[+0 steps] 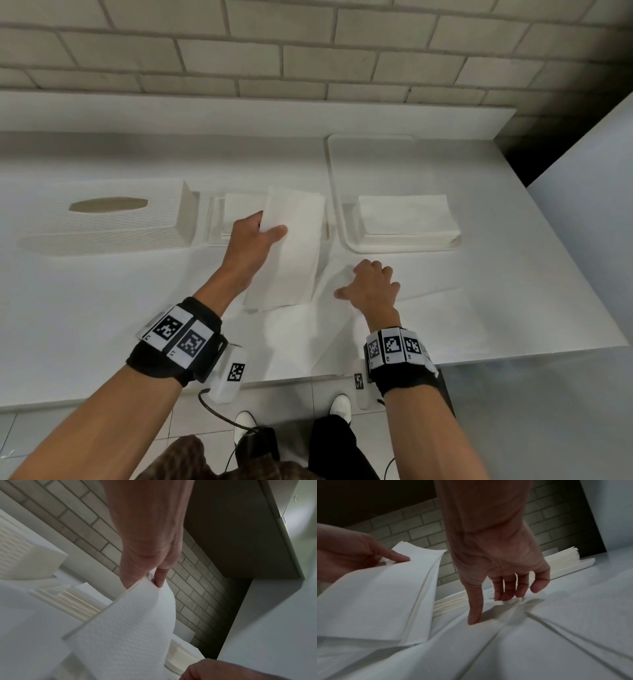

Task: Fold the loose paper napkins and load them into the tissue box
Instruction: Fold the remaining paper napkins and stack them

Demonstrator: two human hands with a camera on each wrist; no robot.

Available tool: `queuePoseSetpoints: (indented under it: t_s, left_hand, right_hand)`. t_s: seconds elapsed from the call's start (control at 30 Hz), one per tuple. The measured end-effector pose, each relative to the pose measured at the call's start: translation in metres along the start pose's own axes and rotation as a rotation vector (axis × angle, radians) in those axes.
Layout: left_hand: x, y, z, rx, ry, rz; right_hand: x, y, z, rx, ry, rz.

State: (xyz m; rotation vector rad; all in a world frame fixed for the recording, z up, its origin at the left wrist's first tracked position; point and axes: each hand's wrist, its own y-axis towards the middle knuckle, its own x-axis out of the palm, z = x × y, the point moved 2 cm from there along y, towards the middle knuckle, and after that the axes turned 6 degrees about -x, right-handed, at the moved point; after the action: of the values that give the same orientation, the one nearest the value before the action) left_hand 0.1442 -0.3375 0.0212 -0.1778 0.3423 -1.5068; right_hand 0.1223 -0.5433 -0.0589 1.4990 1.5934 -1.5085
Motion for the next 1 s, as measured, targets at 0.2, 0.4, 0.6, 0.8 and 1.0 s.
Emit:
queuePoseSetpoints:
  t_s: [0.2, 0.4, 0.6, 0.8, 1.0]
  left_hand:
    - [-0.004, -0.001, 0.004, 0.024, 0.007, 0.021]
    - [0.001, 0.003, 0.011, 0.095, -0.029, 0.091]
    - [0.034, -0.003, 0.012, -0.019, -0.01, -0.181]
    - [0.064, -0.006, 0.006, -0.187, -0.191, -0.401]
    - [0.098, -0.022, 0.006, -0.103, -0.042, -0.538]
  right_hand:
    - [-0.01, -0.001, 0.003, -0.024, 0.282, -0.06]
    - [-0.067, -0.026, -0.007, -0.386, 0.701, -0.156]
    - [-0.117, -0.045, -0.028, -0.499, 0.786, -0.183]
    - [-0.125, -0.036, -0.008, -0.355, 0.843, 0.095]
    - [-0.121, -0.035, 0.017, -0.262, 0.956, 0.218]
